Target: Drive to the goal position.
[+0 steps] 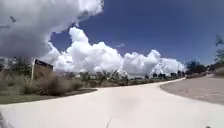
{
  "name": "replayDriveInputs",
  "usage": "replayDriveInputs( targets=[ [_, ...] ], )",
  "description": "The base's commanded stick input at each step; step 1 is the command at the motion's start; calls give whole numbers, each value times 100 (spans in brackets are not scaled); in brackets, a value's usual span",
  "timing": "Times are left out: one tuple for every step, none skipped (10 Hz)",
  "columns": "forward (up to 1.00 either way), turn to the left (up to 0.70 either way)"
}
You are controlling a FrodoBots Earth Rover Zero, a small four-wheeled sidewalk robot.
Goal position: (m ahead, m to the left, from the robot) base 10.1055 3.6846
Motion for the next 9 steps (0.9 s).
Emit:
replayDriveInputs(
  targets=[
    [85,0],
    [85,0],
    [85,0],
    [85,0],
    [85,0],
    [85,0],
    [85,0],
    [85,0],
    [85,0]
  ],
)
